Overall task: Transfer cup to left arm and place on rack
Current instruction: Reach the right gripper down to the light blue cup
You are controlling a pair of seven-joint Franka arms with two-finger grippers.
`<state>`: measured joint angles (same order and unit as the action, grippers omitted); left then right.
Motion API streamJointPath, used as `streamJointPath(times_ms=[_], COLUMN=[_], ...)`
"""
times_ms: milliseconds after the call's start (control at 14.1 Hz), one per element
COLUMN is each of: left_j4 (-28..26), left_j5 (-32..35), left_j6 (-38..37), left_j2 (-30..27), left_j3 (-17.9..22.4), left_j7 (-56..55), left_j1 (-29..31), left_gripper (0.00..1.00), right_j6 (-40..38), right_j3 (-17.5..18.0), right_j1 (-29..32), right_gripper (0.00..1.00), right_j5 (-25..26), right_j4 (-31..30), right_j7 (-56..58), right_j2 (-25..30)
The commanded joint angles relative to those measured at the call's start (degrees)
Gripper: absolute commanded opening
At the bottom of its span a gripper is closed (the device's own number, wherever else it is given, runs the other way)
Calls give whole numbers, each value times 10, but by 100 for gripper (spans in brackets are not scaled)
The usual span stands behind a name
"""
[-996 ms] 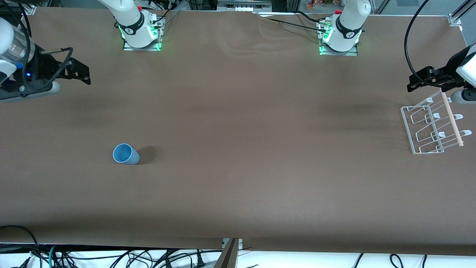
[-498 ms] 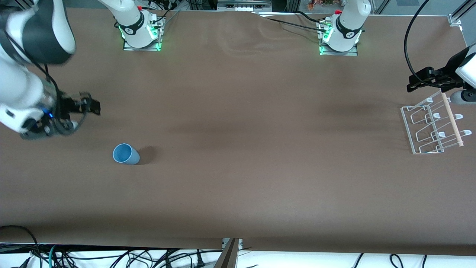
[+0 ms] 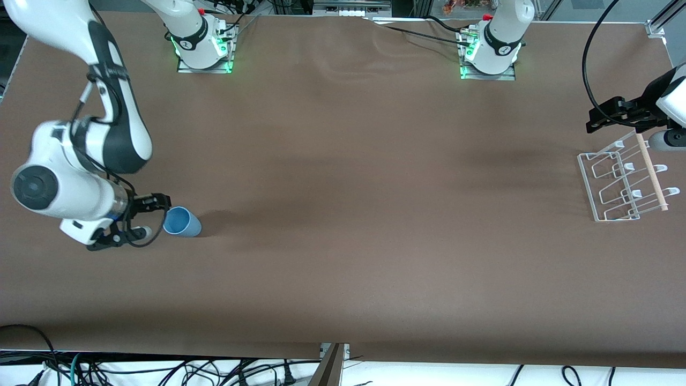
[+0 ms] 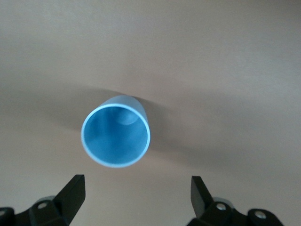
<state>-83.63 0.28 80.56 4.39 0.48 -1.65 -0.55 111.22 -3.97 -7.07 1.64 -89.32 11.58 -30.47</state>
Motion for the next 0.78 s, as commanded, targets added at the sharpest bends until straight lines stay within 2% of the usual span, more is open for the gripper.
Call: streamJointPath(times_ms=[0,427,569,640,711], left_j4=[15,15,15,15,15], left_j5=[9,9,9,9,9], left_j6=[-7,-7,-7,-7,-7], left_j2=[7,7,8,8,7], left_j3=[-1,-1,-1,-1,-1], left_j7=[-1,-1,-1,-1,-1], left_j1=[-1,-1,-1,-1,-1], left_gripper=[100,100,100,100,100], right_j6=[45,93,98,99,103], right_j3=[5,5,6,7,7], right_j1=[12,22,18,18,18], right_gripper=[99,97,91,85,75], right_j5=[3,-14,-15,-24,-29], right_j4=[-33,-33,-32,-32,-32], right_j7=[10,13,8,6,11], right_j2=[2,-33,-42,-47,-55])
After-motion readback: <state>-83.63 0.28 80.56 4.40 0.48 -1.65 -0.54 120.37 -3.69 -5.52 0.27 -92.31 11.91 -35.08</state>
